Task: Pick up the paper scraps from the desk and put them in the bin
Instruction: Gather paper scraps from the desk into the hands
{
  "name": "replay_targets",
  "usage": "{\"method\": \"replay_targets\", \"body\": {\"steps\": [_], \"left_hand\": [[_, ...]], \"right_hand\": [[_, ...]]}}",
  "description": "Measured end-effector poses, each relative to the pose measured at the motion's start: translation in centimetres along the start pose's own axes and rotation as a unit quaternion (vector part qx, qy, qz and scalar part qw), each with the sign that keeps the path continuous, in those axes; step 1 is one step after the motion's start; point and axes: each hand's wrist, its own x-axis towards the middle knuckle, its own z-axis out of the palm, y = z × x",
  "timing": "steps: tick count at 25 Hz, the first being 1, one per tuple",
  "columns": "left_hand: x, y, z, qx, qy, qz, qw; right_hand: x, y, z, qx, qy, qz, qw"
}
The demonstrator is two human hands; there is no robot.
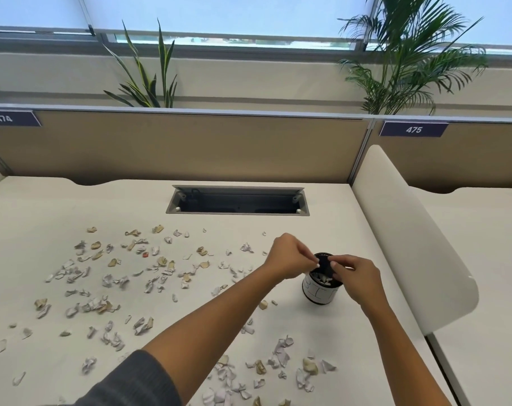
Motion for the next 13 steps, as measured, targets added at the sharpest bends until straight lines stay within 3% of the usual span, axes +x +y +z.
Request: {"method": "replay_targets", "body": {"steps": [6,13], "left_hand": [[2.1,2.4,2.6,0.0,0.013,-0.013,1.0],[2.1,0.2,0.8,-0.031,0.028,-0.023,0.999]], "right_hand": [[0.3,0.4,-1.3,0.018,-0.012,-0.022,1.0],[0.0,-0.1,-0.4,0.023,-0.002,-0.049,0.999]]}}
